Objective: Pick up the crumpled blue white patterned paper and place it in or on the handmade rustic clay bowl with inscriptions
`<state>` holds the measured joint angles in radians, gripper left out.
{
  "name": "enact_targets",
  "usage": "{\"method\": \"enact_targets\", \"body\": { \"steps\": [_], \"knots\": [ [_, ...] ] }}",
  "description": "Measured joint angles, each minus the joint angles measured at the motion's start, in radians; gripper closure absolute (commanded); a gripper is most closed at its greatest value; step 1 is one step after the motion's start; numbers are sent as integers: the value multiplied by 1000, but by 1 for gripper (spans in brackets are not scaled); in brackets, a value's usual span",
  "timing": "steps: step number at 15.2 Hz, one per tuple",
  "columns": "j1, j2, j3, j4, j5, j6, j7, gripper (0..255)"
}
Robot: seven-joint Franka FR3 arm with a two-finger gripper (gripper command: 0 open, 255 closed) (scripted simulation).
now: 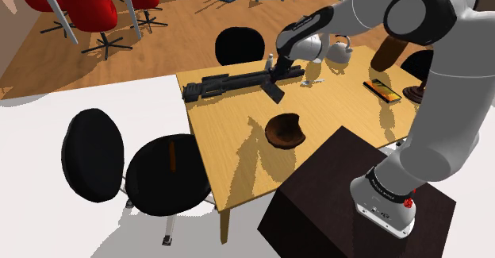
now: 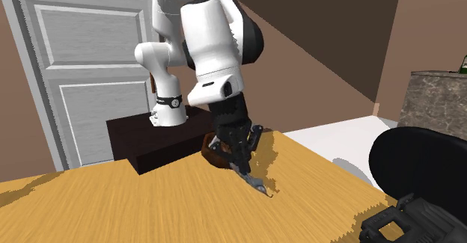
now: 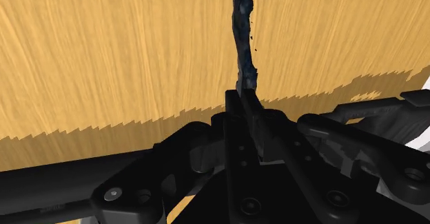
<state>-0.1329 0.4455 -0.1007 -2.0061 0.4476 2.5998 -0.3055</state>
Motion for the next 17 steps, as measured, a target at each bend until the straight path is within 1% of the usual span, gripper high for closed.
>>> {"method": "enact_targets", "body": {
  "steps": [4,5,13,15,17],
  "knots": [
    [9,-36,-12,-3,-20,-32,22,255],
    [14,-56,-12,-28,-20,-25,24,255],
    [65,-273,9,-359,1,102,39,255],
    [84,-341,20,-457,7,140,55,255],
    [104,-387,36,-532,16,176,75,255]
  ]
}}
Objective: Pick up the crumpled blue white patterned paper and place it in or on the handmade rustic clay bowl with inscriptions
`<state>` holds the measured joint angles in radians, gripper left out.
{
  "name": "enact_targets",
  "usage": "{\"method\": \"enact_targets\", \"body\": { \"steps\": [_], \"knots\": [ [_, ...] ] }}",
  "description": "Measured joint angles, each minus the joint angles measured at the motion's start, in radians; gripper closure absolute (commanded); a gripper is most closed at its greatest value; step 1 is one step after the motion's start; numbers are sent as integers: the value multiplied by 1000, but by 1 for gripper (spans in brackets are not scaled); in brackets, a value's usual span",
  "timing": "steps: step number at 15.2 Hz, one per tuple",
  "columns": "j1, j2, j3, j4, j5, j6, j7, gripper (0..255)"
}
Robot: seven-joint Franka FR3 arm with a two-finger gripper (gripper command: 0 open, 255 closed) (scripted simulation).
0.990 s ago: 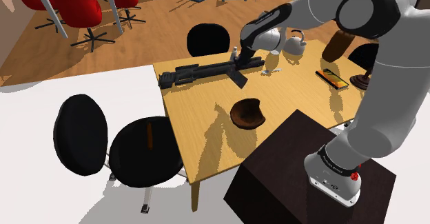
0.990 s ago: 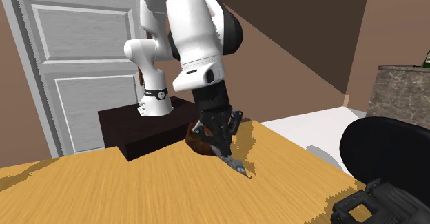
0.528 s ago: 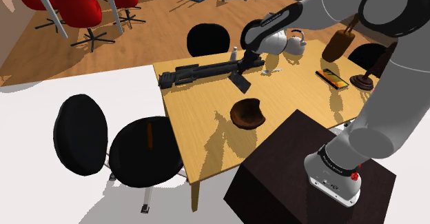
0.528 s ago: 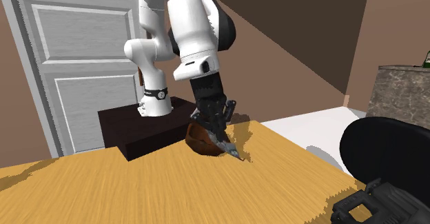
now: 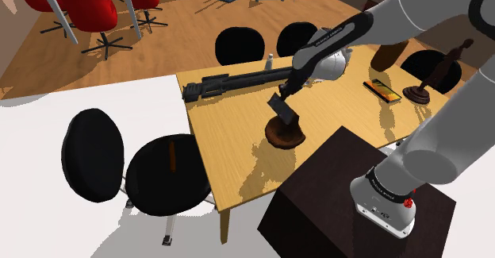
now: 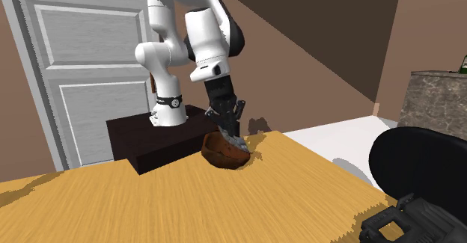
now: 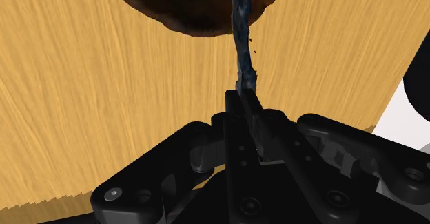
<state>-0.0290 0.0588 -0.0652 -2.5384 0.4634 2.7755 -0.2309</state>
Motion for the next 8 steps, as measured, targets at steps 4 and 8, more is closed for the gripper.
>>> {"method": "enact_targets", "body": {
  "steps": [4,8],
  "knots": [
    [25,-115,25,-151,10,46,32,255],
    [72,-159,48,-253,76,112,28,255]
  ]
}}
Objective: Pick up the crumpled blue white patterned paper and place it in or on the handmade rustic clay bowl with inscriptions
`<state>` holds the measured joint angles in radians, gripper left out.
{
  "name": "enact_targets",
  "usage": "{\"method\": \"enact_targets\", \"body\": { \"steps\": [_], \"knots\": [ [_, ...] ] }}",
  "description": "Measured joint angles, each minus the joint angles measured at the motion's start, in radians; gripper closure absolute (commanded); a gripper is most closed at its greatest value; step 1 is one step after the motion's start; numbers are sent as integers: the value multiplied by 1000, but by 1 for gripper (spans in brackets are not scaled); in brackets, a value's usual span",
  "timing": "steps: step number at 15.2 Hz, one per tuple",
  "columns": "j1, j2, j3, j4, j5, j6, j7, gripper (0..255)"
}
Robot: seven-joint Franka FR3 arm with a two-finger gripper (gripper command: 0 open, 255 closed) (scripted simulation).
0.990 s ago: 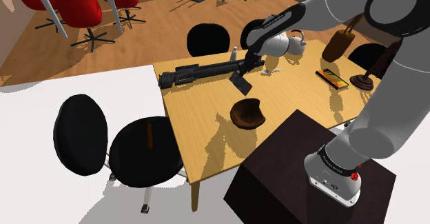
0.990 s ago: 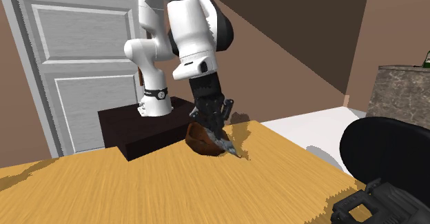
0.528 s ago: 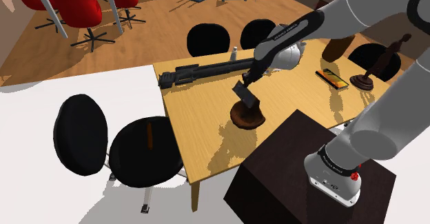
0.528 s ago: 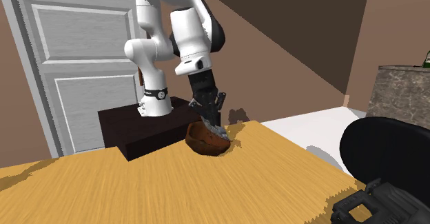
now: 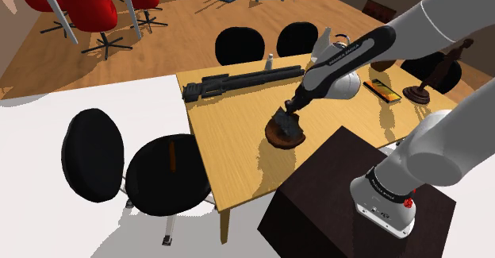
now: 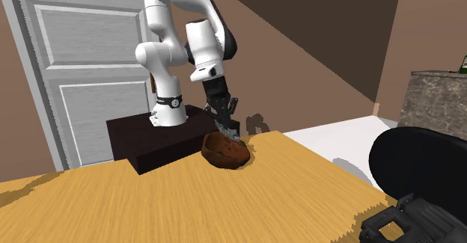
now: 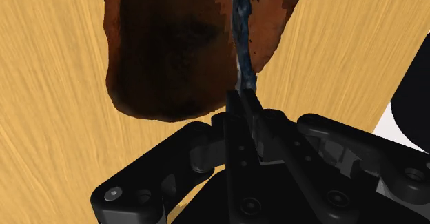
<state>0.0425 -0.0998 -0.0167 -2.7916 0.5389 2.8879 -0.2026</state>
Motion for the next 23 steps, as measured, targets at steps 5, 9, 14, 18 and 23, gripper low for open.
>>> {"method": "enact_targets", "body": {
  "steps": [5,9,14,18,23],
  "knots": [
    [44,88,-6,15,177,68,-145,255],
    [49,170,19,50,375,110,-317,255],
    [41,198,35,67,447,124,-381,255],
    [41,202,37,67,452,124,-384,0],
    [41,203,38,66,453,123,-385,0]
  ]
}}
